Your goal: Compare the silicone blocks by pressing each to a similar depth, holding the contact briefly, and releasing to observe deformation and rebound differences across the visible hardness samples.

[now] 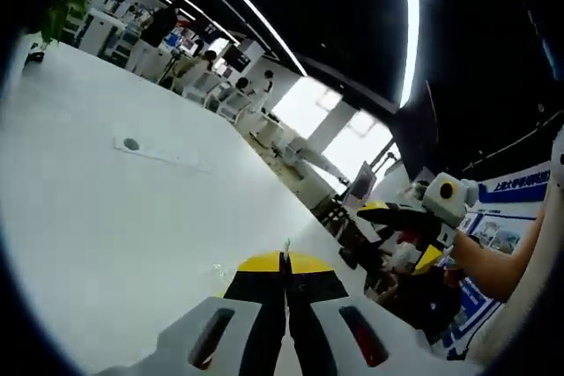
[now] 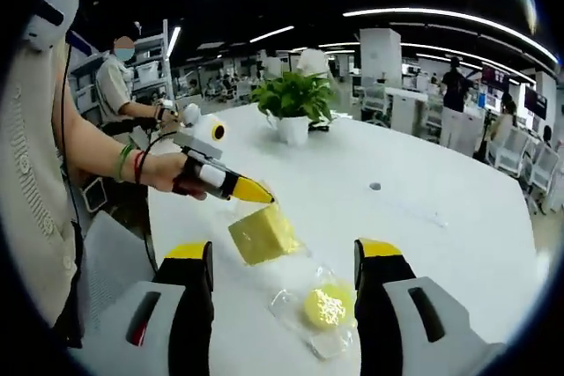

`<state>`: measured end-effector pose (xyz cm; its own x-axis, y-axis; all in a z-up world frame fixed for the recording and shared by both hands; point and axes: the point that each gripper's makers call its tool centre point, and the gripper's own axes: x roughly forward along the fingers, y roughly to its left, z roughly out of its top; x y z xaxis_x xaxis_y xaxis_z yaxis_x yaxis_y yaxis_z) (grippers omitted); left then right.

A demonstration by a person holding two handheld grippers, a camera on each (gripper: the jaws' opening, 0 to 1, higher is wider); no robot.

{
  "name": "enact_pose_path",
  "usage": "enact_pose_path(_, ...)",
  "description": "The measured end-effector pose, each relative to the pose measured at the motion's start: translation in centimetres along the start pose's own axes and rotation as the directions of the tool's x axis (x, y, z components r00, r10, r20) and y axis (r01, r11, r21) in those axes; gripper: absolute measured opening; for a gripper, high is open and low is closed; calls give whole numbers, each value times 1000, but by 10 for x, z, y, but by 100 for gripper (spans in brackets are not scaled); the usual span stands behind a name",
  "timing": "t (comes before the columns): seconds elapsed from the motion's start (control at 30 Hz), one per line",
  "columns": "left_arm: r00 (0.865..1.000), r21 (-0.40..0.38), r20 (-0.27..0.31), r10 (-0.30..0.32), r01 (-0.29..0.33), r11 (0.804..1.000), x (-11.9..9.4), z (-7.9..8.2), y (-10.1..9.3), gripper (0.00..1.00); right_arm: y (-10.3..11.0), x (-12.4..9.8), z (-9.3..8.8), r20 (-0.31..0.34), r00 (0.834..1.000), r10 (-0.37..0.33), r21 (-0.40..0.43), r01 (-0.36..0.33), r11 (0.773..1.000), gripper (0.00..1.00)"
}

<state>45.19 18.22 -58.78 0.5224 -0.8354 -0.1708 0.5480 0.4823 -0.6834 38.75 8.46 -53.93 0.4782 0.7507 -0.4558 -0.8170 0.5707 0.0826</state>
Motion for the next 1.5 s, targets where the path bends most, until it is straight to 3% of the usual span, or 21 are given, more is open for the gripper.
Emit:
enact_pose_path(0.27, 999, -69, 15, 42, -41, 997, 5, -3, 28, 0, -5, -11, -28, -59, 998, -37, 33, 39, 999, 62)
enact_pose_path(0.5, 996, -85, 37, 78, -75, 994, 5, 0, 45, 0, -10, -16, -35, -65, 996, -62, 64, 66, 996, 62)
enact_pose_path(0.77, 985, -128, 72, 156, -146, 981, 2, 4, 76, 0, -16, -24, -39, -73, 994, -83, 75, 88, 993, 62)
enact_pose_path(0.93, 971, -173, 76, 227, -212, 962, -1, 2, 101, 0, -21, -29, -42, -87, 991, -102, 76, 109, 991, 62)
enact_pose_path(1.23, 955, -161, 49, 292, -281, 946, -7, -13, 126, 0, -21, -32, -48, -100, 988, -117, 88, 126, 988, 59)
enact_pose_path(1.5, 917, -223, 30, 398, -382, 897, -18, -29, 153, 0, -24, -35, -51, -108, 986, -127, 96, 137, 986, 59)
